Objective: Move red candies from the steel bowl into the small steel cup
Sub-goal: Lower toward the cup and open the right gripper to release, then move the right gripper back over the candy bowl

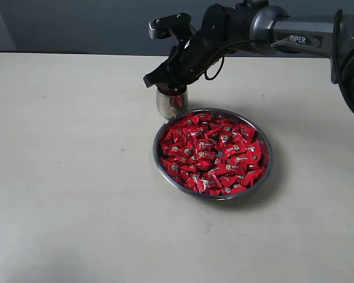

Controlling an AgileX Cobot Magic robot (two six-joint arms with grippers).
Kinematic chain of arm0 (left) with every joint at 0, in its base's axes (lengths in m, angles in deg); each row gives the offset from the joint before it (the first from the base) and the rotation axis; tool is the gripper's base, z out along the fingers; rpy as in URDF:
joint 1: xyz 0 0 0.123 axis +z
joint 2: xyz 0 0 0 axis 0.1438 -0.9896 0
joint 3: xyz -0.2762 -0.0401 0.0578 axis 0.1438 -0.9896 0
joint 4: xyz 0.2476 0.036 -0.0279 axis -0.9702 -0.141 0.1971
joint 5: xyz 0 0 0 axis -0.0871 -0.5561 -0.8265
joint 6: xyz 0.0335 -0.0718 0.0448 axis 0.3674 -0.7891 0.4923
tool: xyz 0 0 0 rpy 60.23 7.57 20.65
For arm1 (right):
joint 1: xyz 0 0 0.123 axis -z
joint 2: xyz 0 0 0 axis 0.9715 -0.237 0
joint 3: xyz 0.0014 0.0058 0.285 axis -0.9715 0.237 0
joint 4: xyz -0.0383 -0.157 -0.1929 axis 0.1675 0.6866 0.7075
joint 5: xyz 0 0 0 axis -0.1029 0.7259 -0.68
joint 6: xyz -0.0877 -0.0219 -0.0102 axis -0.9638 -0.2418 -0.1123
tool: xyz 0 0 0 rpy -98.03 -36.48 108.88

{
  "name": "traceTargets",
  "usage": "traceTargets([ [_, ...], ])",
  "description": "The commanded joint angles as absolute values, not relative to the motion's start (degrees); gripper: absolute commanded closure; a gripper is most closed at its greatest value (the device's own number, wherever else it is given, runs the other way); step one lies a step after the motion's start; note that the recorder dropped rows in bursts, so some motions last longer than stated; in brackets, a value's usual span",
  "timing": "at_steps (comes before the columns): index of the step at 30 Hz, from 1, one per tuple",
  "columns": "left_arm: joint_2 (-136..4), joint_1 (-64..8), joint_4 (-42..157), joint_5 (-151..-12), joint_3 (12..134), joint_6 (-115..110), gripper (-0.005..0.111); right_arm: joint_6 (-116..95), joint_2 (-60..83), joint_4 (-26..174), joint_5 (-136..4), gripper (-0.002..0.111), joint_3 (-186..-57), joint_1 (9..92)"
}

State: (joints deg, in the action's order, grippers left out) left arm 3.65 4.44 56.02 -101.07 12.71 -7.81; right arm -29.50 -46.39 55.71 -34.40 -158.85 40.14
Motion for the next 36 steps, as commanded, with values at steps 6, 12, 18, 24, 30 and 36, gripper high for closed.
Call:
traceTargets([
  [6, 3.9, 4.2, 55.9, -100.6, 12.4, -7.9, 0.106, -29.4, -44.3, 55.5, -34.9, 0.076, -159.2, 40.3],
  [12, 3.9, 4.2, 55.9, -100.6, 12.4, -7.9, 0.106, -29.4, -44.0, 54.2, -33.6, 0.076, -159.2, 40.3],
  [18, 3.9, 4.2, 55.9, -100.6, 12.4, -7.9, 0.106, -29.4, -41.4, 53.6, -32.0, 0.076, -159.2, 40.3],
  [24, 3.9, 4.2, 55.9, -100.6, 12.4, -7.9, 0.106, -26.5, -38.0, 53.4, -32.2, 0.076, -158.7, 40.3],
  [30, 3.9, 4.2, 55.9, -100.6, 12.4, -7.9, 0.106, -25.4, -32.7, 52.9, -40.3, 0.076, -147.3, 40.3],
  [36, 3.9, 4.2, 55.9, -100.6, 12.4, -7.9, 0.106, -25.4, -23.9, 53.4, -46.4, 0.076, -137.1, 40.3],
])
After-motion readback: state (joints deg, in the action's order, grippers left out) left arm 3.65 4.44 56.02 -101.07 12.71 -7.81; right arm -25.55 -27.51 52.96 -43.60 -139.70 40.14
